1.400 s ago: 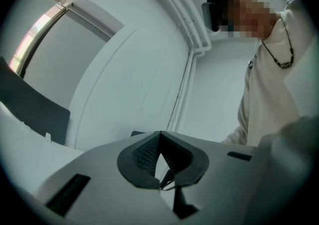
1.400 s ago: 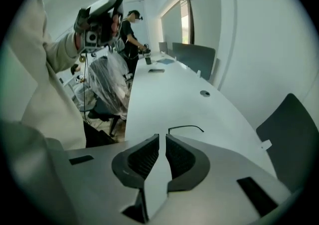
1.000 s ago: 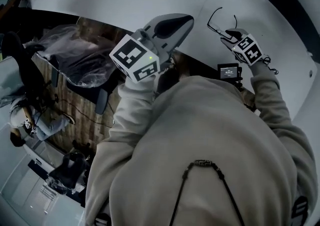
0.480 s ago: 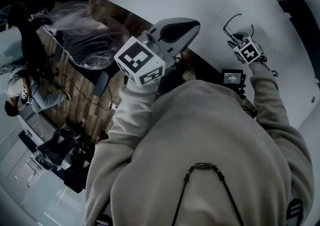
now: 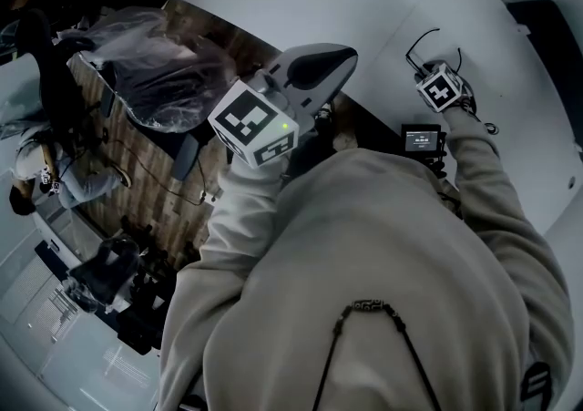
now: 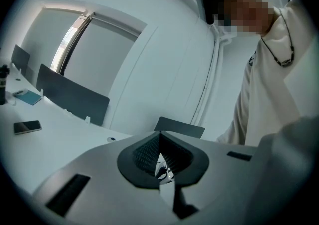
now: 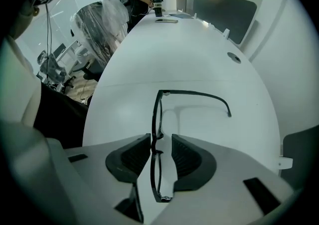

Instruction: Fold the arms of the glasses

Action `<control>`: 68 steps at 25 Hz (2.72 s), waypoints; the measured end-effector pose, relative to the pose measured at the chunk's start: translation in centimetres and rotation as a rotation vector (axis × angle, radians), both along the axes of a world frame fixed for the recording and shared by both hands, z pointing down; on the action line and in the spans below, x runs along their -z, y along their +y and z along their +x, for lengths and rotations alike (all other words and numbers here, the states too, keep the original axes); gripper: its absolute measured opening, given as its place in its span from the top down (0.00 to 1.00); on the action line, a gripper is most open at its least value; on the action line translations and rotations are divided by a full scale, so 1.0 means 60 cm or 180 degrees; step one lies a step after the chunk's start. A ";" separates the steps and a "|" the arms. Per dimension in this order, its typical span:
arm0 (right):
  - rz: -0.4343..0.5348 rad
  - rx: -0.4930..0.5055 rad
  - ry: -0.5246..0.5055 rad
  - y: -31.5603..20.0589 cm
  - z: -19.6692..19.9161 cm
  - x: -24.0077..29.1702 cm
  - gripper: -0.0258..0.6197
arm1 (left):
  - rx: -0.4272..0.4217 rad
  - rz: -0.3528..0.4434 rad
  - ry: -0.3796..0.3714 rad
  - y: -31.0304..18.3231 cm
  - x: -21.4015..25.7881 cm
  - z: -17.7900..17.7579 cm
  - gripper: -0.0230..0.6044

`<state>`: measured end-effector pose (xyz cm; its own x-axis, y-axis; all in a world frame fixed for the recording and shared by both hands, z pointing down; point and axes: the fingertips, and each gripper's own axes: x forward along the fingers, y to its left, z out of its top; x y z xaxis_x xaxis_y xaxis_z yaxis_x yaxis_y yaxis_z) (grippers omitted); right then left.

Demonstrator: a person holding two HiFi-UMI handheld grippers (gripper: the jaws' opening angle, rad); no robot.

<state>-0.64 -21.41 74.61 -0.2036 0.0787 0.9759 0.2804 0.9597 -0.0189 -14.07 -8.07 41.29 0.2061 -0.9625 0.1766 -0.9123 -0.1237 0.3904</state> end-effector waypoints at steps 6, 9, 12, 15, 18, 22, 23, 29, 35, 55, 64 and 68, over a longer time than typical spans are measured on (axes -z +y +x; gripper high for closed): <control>-0.0096 -0.0016 0.0079 0.000 0.021 -0.007 0.85 | -0.0022 -0.0008 -0.0022 -0.001 -0.003 0.006 0.96; -0.0138 0.0034 0.0044 0.011 0.019 0.006 0.86 | -0.0068 0.0005 -0.0012 -0.003 -0.006 0.011 0.96; -0.0236 -0.0025 -0.0092 0.018 0.012 0.032 0.87 | -0.0106 0.0028 0.0002 -0.006 -0.007 0.014 0.96; -0.0278 -0.0075 -0.0147 0.015 0.018 0.041 0.87 | -0.0155 0.0047 0.0012 -0.008 -0.006 0.018 0.96; -0.0253 -0.0088 -0.0196 0.015 0.011 0.052 0.87 | -0.0172 0.0062 0.0004 -0.006 -0.004 0.012 0.96; -0.0261 -0.0161 -0.0362 0.020 0.001 0.089 0.87 | -0.0211 0.0119 0.0133 -0.002 -0.005 0.007 0.96; -0.0275 -0.0186 -0.0436 0.020 -0.005 0.102 0.87 | -0.0203 0.0150 0.0224 -0.002 -0.006 0.002 0.96; -0.0411 -0.0509 -0.0918 0.025 -0.029 0.197 0.87 | -0.0348 0.0186 0.0204 -0.007 0.001 0.000 0.96; -0.0221 -0.0704 -0.1158 0.029 -0.006 0.273 0.87 | -0.0707 0.0405 0.0127 -0.027 0.038 0.025 0.96; -0.0191 -0.1433 -0.1986 0.050 0.106 0.493 0.87 | -0.1549 0.0839 0.0097 -0.081 0.154 0.146 0.96; -0.0282 -0.1600 -0.2476 0.073 0.133 0.571 0.87 | -0.1958 0.0944 -0.0125 -0.077 0.192 0.190 0.96; -0.0135 -0.1572 -0.2565 0.070 0.149 0.604 0.87 | -0.2012 0.0963 0.0069 -0.082 0.209 0.205 0.96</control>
